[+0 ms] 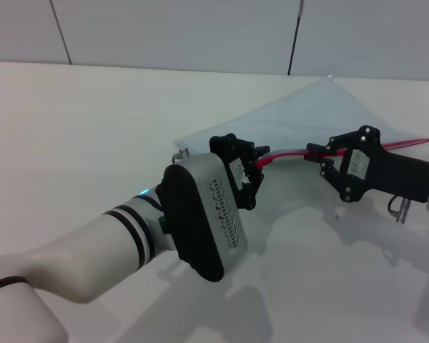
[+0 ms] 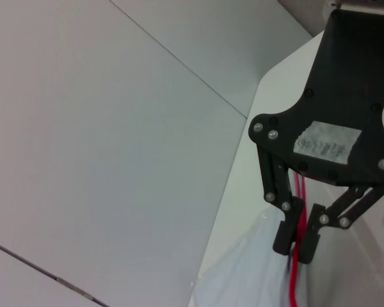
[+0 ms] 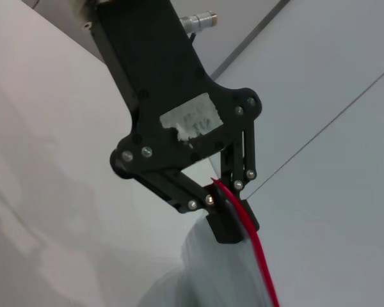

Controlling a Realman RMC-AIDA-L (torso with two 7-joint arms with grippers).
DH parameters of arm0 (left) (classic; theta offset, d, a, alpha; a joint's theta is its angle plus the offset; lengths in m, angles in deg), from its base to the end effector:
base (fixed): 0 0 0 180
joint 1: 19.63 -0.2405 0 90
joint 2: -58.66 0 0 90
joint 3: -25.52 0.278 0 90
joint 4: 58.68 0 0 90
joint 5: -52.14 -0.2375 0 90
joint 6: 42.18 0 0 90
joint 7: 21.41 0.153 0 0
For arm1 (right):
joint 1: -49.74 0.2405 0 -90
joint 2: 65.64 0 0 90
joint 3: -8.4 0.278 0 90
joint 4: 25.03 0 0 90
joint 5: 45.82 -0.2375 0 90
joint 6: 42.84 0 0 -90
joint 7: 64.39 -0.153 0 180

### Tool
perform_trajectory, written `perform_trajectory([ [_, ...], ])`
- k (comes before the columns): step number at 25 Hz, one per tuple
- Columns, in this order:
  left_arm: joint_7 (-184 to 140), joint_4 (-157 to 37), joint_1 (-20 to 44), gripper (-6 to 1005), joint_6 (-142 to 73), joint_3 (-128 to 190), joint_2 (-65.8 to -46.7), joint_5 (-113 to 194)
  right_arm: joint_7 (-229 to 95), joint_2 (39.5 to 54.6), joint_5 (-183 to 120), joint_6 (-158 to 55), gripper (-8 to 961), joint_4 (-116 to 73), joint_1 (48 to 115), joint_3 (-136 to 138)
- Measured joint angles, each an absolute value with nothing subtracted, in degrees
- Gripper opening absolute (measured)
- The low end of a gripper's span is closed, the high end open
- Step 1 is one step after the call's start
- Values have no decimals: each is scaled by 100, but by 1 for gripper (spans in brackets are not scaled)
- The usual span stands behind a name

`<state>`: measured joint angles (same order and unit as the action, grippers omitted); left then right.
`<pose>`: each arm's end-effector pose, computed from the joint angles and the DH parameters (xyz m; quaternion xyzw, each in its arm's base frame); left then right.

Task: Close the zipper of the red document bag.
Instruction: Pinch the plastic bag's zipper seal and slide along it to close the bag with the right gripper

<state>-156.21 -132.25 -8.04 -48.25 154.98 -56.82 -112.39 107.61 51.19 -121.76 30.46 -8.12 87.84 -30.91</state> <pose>-0.1710 0.3359 -0.1340 -0.8806 0.1898 -0.0477 0.4315 0.2862 0.4027 -0.0585 -0.9100 -0.2448 0.1352 0.3062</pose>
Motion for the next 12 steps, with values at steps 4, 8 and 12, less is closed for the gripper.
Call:
perform_trajectory([
  [4,-15619,-13221,-804,53,-4825,15499,-5682,-11239,10762,5126,-12181,3046,73,-791,8773,-3107],
  [8,-15611,-13216,-804,52,-4825,15498,-5682,-11239,10763,5126,-12178,3046,69,-789,8771,-3107],
  [12,-15606,-13215,-804,52,-4825,15498,-5682,-11239,10761,5125,-12191,2985,64,-789,8770,-3104],
])
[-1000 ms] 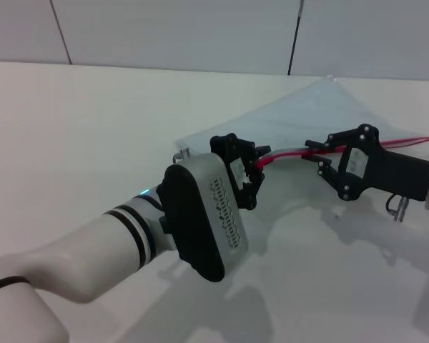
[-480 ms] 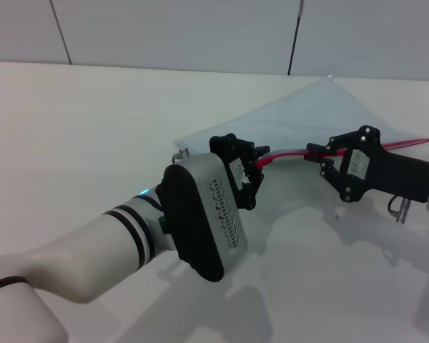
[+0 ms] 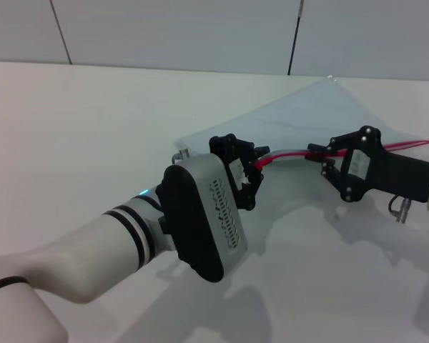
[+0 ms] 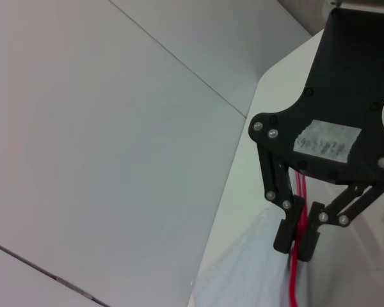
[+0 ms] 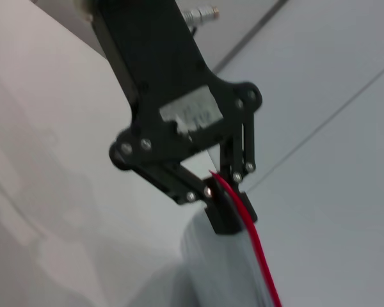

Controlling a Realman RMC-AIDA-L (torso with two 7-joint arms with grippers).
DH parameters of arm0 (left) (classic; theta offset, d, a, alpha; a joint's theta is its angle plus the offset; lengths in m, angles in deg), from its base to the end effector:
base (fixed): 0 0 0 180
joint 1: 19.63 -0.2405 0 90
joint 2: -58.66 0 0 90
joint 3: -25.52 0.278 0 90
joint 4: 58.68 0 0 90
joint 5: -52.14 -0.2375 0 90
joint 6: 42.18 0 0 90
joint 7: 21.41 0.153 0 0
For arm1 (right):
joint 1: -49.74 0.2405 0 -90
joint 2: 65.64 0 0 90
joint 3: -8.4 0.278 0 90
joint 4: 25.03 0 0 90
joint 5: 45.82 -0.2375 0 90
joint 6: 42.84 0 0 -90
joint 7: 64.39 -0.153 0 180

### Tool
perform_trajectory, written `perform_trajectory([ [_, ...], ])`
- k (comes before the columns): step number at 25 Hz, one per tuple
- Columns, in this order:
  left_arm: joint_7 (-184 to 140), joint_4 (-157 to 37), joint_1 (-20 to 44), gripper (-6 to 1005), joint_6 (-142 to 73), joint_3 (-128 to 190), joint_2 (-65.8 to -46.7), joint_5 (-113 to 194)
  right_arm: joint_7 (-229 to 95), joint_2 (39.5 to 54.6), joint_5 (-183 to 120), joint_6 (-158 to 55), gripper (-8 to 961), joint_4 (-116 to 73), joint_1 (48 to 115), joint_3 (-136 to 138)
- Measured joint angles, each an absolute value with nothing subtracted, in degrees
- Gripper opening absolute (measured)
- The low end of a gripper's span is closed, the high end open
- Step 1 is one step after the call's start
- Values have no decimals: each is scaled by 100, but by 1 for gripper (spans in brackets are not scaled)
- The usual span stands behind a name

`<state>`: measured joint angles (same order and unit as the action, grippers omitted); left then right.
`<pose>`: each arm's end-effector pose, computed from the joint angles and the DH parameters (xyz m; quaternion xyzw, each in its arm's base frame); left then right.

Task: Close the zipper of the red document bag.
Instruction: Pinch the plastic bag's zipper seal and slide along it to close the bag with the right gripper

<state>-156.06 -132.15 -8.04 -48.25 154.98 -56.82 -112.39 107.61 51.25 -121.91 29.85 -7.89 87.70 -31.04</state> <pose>-0.1717 0.3359 -0.1342 -0.8806 0.1907 -0.0463 0.4313 0.2877 0.4035 -0.0582 -0.9101 -0.2433 0.1302 0.3092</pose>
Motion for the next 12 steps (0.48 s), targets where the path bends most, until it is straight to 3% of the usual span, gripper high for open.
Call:
perform_trajectory([
  [12,-15596,-13215,-804,52,-4824,15507,-5682,-11239,10761,5085,-12461,2049,60,-784,8600,-3016],
])
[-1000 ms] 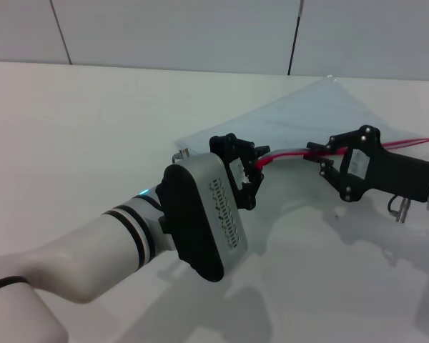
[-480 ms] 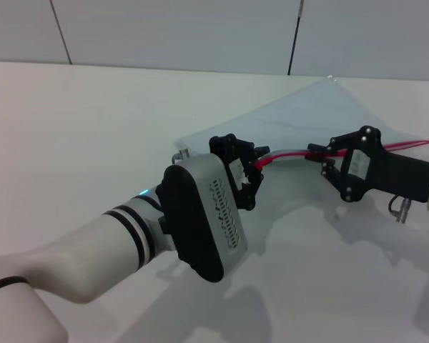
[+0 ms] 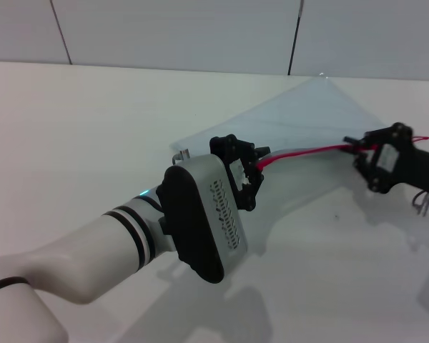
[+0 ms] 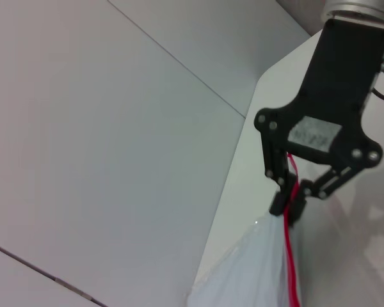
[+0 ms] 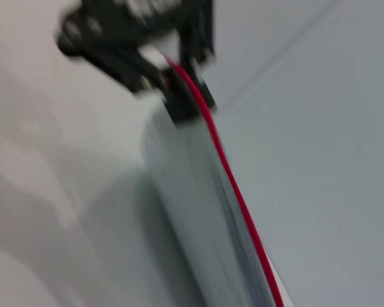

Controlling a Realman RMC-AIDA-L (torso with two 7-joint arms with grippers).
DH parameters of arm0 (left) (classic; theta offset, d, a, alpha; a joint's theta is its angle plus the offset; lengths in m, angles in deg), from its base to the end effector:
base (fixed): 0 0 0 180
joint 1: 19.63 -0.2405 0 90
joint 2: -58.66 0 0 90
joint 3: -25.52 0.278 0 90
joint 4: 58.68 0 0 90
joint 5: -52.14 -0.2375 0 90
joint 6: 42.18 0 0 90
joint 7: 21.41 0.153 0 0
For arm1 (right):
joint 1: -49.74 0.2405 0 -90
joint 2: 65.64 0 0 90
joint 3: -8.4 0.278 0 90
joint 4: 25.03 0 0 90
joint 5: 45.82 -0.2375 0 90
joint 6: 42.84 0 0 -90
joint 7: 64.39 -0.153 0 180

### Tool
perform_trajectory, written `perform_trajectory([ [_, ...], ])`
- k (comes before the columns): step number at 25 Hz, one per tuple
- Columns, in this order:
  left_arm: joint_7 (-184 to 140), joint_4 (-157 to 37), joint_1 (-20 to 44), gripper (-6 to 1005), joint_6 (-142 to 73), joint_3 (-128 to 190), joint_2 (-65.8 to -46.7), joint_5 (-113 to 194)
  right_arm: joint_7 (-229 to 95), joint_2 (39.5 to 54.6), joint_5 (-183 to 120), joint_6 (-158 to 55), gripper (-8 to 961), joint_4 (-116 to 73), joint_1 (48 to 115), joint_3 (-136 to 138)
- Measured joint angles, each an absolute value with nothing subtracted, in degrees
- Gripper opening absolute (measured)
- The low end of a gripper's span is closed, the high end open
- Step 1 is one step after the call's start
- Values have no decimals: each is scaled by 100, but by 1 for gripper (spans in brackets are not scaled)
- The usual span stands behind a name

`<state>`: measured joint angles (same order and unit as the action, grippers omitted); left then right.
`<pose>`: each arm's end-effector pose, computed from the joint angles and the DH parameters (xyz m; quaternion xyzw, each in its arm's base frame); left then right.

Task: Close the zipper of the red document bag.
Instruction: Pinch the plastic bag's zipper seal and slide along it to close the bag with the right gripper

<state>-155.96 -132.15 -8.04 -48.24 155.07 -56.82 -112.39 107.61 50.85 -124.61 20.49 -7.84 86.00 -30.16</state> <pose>-0.1716 0.3355 -0.1346 -0.8807 0.1917 -0.0460 0.4307 0.3196 0.4148 -0.0467 -0.9095 -0.1898 0.0628 0.3644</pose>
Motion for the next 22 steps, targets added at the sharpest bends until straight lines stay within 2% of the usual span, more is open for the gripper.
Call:
perform_trajectory([
  [9,-15582,-13216,-826,53,-4825,15516,-5682,-11239,10753,5073,-13384,926,63,-566,8270,-3010],
  [22,-15522,-13209,-884,51,-4958,15536,-5681,-11239,10752,5087,-14203,-180,73,-546,8242,-2939],
])
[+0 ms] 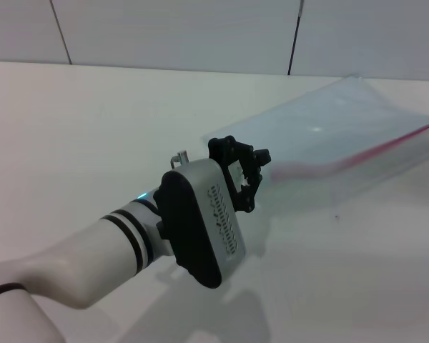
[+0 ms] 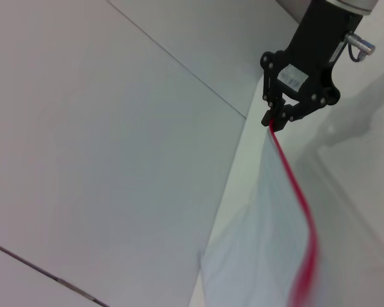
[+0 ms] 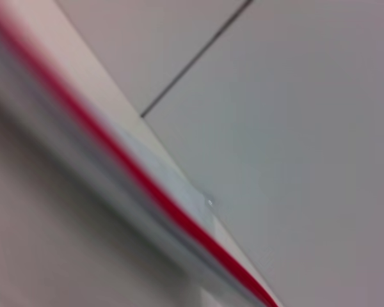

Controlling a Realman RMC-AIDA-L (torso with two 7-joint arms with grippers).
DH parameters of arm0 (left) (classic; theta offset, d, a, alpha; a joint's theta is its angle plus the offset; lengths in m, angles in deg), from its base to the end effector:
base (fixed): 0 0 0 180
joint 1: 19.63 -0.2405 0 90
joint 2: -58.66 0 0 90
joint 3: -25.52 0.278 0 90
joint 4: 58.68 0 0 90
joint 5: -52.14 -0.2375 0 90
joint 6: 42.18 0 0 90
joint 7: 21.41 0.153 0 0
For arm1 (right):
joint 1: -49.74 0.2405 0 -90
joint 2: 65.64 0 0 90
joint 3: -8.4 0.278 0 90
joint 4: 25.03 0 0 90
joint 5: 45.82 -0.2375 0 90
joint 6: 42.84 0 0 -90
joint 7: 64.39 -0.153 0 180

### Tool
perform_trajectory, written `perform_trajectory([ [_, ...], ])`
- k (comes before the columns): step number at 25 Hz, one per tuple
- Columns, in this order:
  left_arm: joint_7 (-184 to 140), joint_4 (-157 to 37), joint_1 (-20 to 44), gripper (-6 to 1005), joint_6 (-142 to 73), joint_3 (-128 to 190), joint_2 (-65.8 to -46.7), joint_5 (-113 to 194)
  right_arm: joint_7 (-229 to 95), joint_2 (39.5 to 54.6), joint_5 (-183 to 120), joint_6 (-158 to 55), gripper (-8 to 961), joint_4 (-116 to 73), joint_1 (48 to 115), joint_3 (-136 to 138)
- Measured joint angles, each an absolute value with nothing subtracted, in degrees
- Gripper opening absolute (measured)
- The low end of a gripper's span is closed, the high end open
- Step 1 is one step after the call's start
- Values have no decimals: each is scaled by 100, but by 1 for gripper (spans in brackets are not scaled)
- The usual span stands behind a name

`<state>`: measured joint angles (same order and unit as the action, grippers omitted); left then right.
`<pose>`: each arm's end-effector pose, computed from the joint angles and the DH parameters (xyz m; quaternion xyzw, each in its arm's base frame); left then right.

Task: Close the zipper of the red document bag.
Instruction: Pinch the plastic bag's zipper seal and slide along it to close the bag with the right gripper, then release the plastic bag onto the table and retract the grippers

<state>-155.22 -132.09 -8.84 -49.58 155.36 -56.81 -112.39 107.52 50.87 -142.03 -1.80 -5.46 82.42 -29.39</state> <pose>-0.1732 0.3323 -0.1343 -0.8777 0.1953 -0.0490 0.4349 0.3871 0.4356 0.0057 -0.8480 -0.0102 -0.0522 0.5273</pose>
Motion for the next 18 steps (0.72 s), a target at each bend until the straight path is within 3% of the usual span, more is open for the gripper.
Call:
perform_trajectory([
  [6,-15448,-13075,-927,29,-5293,15539,-5722,-11238,10753,5105,-14662,-26,77,-626,8174,-2937],
  [13,-15488,-12758,-876,24,-6227,15486,-5696,-10520,10752,5097,-15698,733,329,-1003,8053,-2939],
  [16,-15492,-12597,-860,190,-6733,15435,-5679,-10057,10750,5087,-16274,1566,394,-1130,7840,-2939],
  [18,-15500,-12440,-842,232,-7119,15358,-5684,-9617,10742,5075,-16656,2186,438,-1278,7715,-2938],
])
